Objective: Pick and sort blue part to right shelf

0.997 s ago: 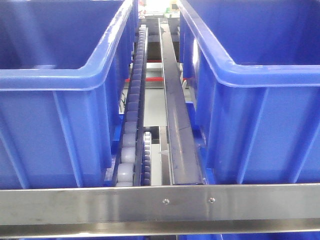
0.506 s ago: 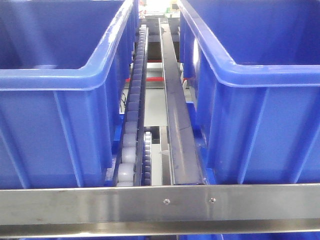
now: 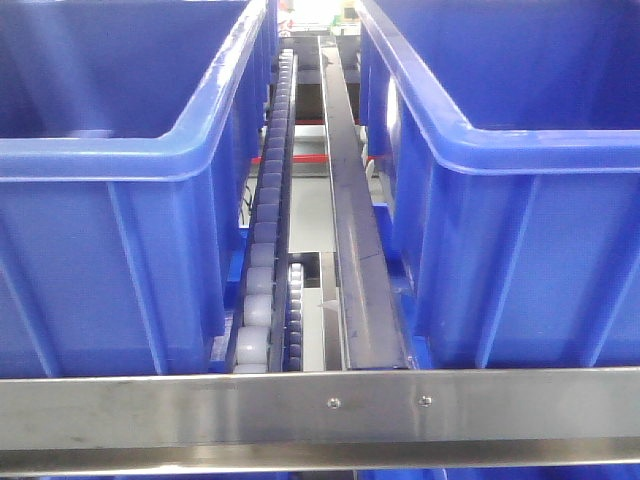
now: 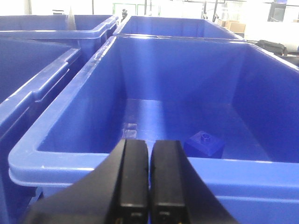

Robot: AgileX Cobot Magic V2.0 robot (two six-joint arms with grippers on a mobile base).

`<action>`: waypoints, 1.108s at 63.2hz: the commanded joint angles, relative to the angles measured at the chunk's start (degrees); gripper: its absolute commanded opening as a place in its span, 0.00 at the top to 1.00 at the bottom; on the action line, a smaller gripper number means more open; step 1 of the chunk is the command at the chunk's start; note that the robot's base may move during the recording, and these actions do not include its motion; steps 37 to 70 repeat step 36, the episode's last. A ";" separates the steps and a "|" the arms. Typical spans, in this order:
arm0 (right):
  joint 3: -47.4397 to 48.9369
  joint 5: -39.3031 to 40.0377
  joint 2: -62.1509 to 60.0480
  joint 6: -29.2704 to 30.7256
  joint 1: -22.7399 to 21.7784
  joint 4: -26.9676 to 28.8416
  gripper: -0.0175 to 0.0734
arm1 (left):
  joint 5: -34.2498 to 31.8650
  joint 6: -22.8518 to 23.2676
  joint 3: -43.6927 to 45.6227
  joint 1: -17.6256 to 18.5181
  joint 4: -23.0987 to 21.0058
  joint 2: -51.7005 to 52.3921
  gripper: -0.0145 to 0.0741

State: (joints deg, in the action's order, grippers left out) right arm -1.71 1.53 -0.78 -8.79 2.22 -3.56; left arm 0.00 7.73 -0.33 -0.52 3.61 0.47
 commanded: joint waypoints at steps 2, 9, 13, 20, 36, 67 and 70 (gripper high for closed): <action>1.14 5.67 -1.07 0.16 -0.42 -0.20 0.71 | -5.19 -0.08 -1.45 0.42 -0.46 1.09 0.70; 1.20 5.68 -1.07 0.16 -0.42 -0.20 0.71 | -5.19 -0.08 -1.45 0.42 -0.46 1.09 0.70; 1.20 5.68 -1.07 0.16 -0.42 -0.20 0.71 | -5.19 -0.08 -1.45 0.42 -0.46 1.09 0.70; 1.20 5.68 -1.07 0.16 -0.42 -0.20 0.71 | -5.19 -0.08 -1.45 0.42 -0.46 1.09 0.70; 1.20 5.68 -1.07 0.16 -0.42 -0.20 0.71 | -5.19 -0.08 -1.45 0.42 -0.46 1.09 0.70; 1.20 5.68 -1.07 0.16 -0.42 -0.20 0.71 | -5.19 -0.08 -1.45 0.42 -0.46 1.09 0.70; 1.20 5.68 -1.07 0.16 -0.42 -0.20 0.71 | -5.19 -0.08 -1.45 0.42 -0.46 1.09 0.70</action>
